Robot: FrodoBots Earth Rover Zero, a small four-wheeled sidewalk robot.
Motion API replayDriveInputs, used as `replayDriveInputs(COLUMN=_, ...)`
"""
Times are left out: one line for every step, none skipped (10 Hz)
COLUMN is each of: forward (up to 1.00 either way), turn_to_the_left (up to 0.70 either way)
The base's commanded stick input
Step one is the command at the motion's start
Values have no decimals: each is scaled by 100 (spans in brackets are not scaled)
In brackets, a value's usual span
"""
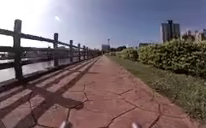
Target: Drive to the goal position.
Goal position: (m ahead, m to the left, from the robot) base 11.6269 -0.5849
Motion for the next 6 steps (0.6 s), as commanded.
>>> replayDriveInputs(forward=50, turn_to_the_left=0)
replayDriveInputs(forward=50, turn_to_the_left=0)
replayDriveInputs(forward=50, turn_to_the_left=0)
replayDriveInputs(forward=50, turn_to_the_left=0)
replayDriveInputs(forward=50, turn_to_the_left=0)
replayDriveInputs(forward=50, turn_to_the_left=0)
